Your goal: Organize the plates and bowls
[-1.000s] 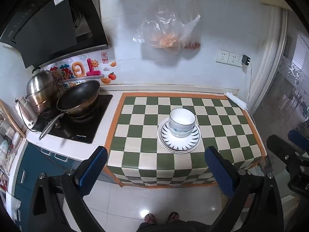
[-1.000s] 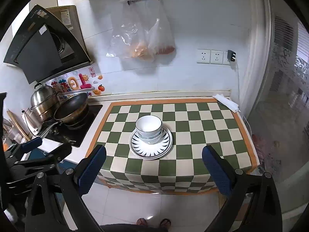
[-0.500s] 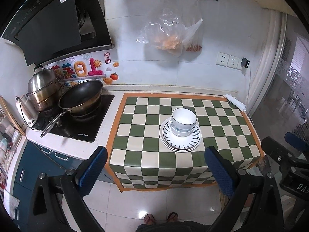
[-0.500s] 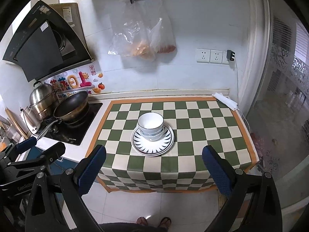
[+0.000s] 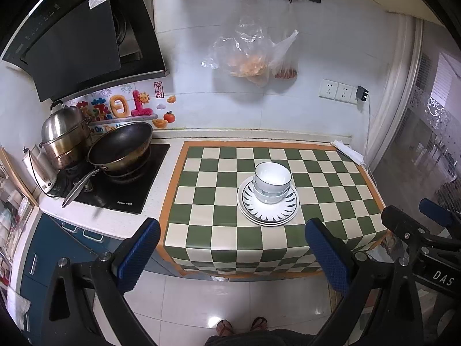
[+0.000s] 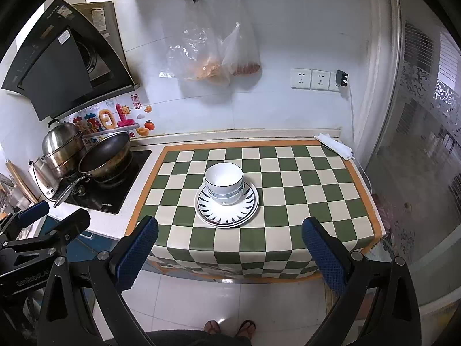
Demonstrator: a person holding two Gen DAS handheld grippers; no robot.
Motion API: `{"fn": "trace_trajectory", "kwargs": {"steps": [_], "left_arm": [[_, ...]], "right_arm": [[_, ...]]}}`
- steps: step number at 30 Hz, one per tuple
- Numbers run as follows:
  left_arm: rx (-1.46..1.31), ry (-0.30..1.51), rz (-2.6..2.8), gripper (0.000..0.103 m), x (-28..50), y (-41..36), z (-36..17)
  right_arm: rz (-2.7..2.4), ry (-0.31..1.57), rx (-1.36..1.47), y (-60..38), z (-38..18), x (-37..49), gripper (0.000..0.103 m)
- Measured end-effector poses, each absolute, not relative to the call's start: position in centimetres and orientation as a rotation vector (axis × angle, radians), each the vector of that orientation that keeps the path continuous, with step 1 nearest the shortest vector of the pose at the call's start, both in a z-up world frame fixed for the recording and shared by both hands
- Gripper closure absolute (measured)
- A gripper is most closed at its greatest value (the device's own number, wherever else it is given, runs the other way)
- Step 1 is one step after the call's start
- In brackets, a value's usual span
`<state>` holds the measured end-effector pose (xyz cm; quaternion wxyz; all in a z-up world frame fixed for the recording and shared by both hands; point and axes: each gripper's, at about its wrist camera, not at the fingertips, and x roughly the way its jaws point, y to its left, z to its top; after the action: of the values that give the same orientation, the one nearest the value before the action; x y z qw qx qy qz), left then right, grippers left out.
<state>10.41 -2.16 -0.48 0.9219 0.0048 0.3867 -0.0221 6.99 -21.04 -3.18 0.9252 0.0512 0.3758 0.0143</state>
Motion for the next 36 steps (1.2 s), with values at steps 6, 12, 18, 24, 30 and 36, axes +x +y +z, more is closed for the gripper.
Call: {"fn": "trace_trajectory", "kwargs": {"steps": [6, 12, 18, 24, 30, 36], "left_arm": [[0.009, 0.790, -0.050, 0.000, 10.28, -2.03, -0.24], [0.009, 0.789, -0.048, 0.000, 10.22, -2.02, -0.31], [0.006, 0.789, -0.046, 0.000, 10.07, -1.99, -0.16], [0.007, 0.790, -0.047, 0.000, 9.98, -1.94, -0.15], [0.006, 0.794, -0.047, 0.000, 9.81, -2.37, -0.17], [0.005, 0.791, -0.044, 0.000, 9.85, -2.64, -0.22]], "right_arm": [[0.019, 0.770, 0.115, -21.32, -3.34, 6.66, 0.001], [0.019, 0.770, 0.121, -21.51, -3.32, 6.59, 0.001], [0.020, 0.771, 0.122, -21.48, -3.27, 6.56, 0.001], [0.016, 0.776, 0.120, -21.46, -3.33, 6.50, 0.001], [0.011, 0.772, 0.119, -21.38, -3.42, 6.36, 0.001], [0.007, 0.772, 0.120, -21.42, -3.44, 6.32, 0.001]]}}
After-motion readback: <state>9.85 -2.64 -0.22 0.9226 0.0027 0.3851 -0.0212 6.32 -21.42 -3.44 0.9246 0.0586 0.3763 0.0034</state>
